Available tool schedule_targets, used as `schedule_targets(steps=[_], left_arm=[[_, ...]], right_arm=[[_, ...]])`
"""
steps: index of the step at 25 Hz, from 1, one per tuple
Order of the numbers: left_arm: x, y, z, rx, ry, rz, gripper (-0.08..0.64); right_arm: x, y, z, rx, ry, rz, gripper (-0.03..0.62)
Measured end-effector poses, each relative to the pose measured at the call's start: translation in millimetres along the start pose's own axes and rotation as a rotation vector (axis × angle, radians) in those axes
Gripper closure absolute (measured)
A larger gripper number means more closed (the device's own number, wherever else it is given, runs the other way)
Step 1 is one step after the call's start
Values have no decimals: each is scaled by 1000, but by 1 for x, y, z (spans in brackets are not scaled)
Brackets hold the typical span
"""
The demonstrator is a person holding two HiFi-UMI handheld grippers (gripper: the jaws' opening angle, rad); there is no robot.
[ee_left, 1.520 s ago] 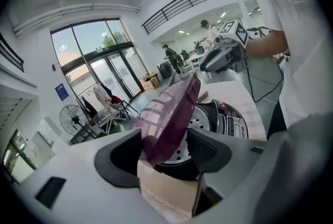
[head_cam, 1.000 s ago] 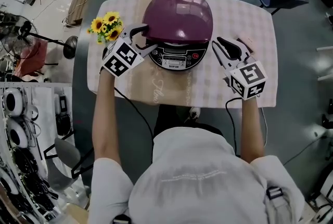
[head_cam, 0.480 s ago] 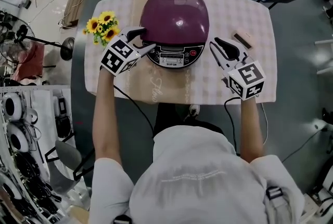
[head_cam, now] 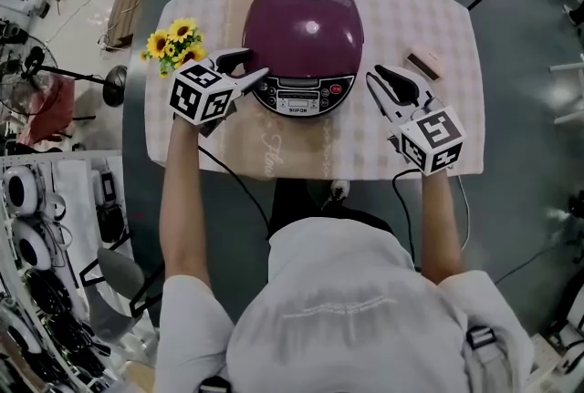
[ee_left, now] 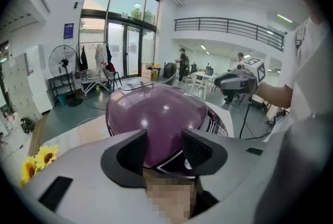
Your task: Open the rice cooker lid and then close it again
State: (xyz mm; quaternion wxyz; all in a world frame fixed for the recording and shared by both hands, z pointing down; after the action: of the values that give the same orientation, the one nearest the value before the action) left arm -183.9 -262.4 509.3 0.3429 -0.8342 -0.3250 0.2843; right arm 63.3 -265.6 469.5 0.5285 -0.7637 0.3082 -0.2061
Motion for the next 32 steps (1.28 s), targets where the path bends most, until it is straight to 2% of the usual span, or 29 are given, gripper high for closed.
schedule_targets(steps=[3,15,32], left_arm=[[-1,0,0,18,19,21,351],[-2,-3,-7,-69,46,-1,347],[-2,-1,-12,-166,83,57,350]], right_arm=[[-3,1,-1,9,10,3,500],[-15,-5,-9,-13,28,6,500],[-18,-7,-1,-29,45,-33,503]])
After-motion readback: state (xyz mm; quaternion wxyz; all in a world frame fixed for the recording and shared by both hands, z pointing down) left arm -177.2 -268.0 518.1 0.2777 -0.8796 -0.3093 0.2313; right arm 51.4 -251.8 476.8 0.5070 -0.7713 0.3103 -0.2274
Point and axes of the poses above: the fingertips, and each gripper's own axes: z backward along the fingers, x to its right, y out of its top, the point moved 3 cm from there along z, backward along the fingers, and after that the axes turned 13 degrees about -y, right-handed, at the moved point
